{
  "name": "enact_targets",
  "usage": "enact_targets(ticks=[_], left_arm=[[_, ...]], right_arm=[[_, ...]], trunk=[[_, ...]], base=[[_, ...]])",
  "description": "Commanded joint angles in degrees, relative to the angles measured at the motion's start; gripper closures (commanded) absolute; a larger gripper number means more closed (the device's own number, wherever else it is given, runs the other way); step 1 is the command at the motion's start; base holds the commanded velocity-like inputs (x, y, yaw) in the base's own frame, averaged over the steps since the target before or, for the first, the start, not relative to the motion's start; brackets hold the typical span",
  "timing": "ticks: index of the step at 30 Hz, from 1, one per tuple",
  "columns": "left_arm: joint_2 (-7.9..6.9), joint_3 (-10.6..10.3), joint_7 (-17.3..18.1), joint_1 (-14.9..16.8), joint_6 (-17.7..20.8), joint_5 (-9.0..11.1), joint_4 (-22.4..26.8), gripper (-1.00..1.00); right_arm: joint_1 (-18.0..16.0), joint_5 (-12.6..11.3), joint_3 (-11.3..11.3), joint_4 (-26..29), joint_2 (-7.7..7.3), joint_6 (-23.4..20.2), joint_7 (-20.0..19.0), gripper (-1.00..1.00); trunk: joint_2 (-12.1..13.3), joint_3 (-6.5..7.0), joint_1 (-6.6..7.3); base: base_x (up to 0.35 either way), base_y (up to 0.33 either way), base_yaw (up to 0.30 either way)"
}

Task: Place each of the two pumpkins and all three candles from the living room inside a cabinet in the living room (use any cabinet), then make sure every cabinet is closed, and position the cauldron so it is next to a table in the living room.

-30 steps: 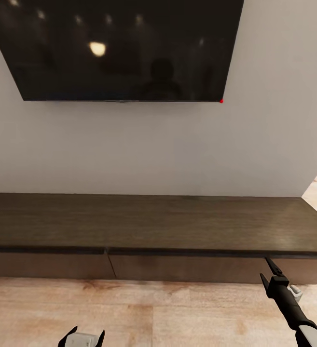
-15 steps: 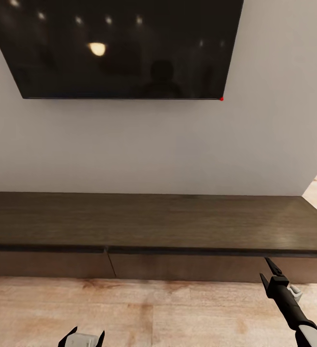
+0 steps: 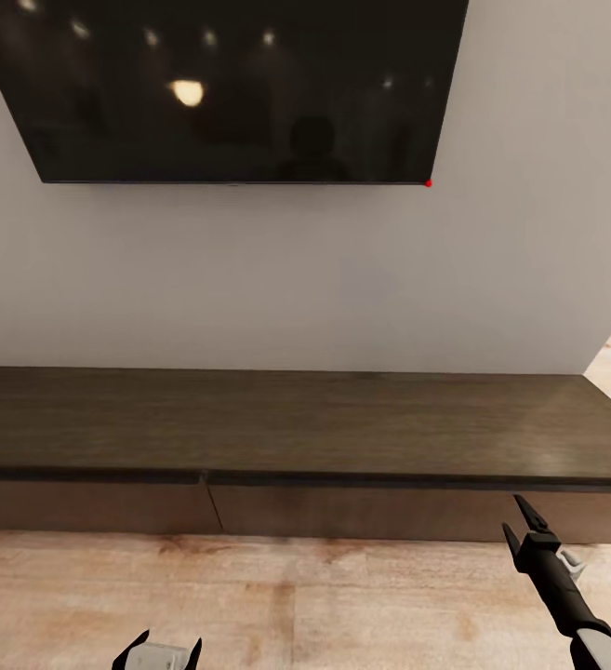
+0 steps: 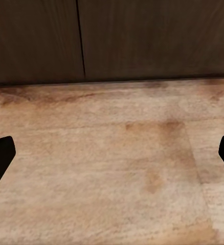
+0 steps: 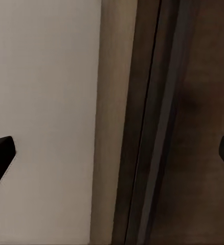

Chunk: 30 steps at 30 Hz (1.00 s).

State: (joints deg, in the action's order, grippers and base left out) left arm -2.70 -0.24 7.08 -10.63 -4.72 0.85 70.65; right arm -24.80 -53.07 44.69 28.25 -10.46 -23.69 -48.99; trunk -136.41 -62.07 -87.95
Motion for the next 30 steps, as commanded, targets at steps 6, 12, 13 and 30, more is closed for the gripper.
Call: enact_targets(ticks=[6, 12, 13, 30], left_arm=[[-0.03, 0.0, 0.1, 0.0, -0.1, 0.1, 0.0, -1.0], [-0.03, 0.0, 0.1, 0.0, -0.1, 0.0, 0.0, -1.0], [-0.03, 0.0, 0.1, 0.0, -0.1, 0.0, 0.0, -1.0], [-0.03, -0.1, 0.1, 0.0, -0.1, -0.1, 0.0, -1.0]], right_arm=[[0.0, -0.4, 0.1, 0.0, -0.02, -0.5, -1.1, -1.0], [0.0, -0.4, 0.1, 0.0, -0.07, -0.5, -2.6, -1.0], [0.0, -0.4, 0.1, 0.0, -0.07, -0.5, -2.7, -1.0], [0.0, -0.3, 1.7, 0.0, -0.09, -0.5, -2.9, -1.0]], trunk=[[0.0, -0.03, 0.01], [-0.4, -0.21, -0.21], [-0.8, -0.39, -0.43], [-6.0, -2.73, -3.29]], base=[[0.0, 0.0, 0.0], [0.0, 0.0, 0.0], [0.0, 0.0, 0.0], [0.0, 0.0, 0.0]])
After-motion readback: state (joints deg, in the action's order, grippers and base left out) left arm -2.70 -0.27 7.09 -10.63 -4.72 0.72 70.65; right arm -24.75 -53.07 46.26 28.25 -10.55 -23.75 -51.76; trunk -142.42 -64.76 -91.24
